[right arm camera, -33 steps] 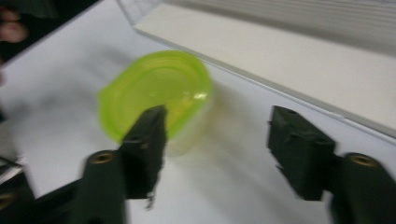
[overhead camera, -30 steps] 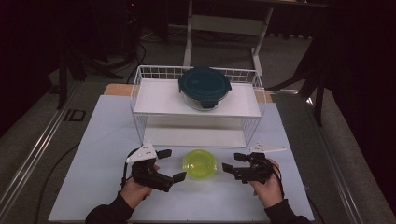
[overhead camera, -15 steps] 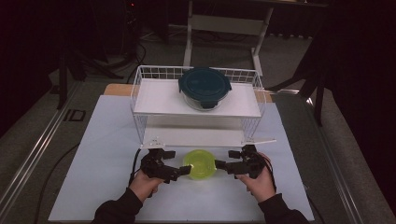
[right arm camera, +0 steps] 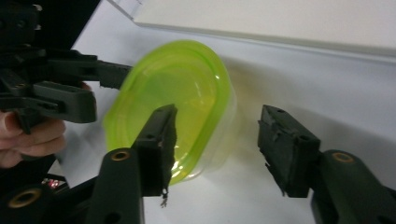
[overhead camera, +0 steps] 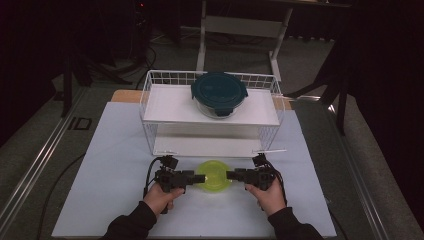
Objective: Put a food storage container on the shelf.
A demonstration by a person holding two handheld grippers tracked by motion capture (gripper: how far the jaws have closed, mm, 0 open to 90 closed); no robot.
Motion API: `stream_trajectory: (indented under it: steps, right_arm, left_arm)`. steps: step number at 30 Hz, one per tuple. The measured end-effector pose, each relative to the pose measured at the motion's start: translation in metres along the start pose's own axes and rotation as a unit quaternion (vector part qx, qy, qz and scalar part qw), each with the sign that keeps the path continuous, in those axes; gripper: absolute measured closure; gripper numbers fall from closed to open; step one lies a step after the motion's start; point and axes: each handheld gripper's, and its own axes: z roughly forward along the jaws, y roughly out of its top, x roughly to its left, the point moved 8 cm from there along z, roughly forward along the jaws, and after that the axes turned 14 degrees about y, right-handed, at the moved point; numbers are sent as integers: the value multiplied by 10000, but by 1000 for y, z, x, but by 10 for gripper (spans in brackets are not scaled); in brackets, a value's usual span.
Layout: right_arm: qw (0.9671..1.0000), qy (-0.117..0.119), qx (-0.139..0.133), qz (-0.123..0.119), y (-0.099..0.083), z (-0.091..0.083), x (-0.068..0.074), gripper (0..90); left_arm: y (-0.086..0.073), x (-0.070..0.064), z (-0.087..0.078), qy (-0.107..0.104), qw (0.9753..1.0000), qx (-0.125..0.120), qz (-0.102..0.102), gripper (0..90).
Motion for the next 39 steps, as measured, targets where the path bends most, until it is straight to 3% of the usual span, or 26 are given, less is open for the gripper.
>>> stream_trajectory:
  steps: [4, 7, 9, 14, 17, 20, 25, 27, 30, 36, 39]
  right_arm:
    - [9999, -48, 124, 92, -4, 4, -1, 575]
    - [9998, 29, 140, 147, -5, 5, 0, 653]
    - [9998, 18, 166, 120, -6, 6, 2, 679]
    - [9996, 69, 133, 218, -7, 6, 5, 726]
    - [9996, 156, 92, 198, -9, 6, 10, 744]
    - [9999, 60, 105, 78, -10, 5, 14, 751]
    - [9998, -5, 79, 159, -11, 4, 16, 781]
    - [9998, -32, 25, 190, -10, 1, 17, 804]
    - [9998, 0, 33, 203, -10, 0, 18, 805]
    - [10000, 48, -30, 35, -3, -9, 29, 805]
    - [9999, 52, -57, -65, 2, -14, 36, 805]
  left_arm:
    - [-1, 1, 6, 68, 9999, 127, -39, 525]
    - [1, 0, 5, 40, 9999, 55, -105, 657]
    - [1, 1, 4, 64, 9999, 67, -123, 699]
    - [-3, -1, 1, 47, 9998, 163, -72, 736]
    - [-5, 1, -1, -87, 9997, 210, -100, 757]
    - [-6, 1, -2, -174, 9995, 231, -156, 772]
    - [-8, -2, -6, -204, 9991, 298, -221, 799]
    - [-9, -5, -8, -136, 9994, 296, -88, 819]
    - [-9, -6, -10, -174, 9994, 290, -97, 820]
    - [-1, -13, -22, -535, 9984, 150, -45, 820]
    - [3, -18, -29, -589, 9982, 83, -11, 823]
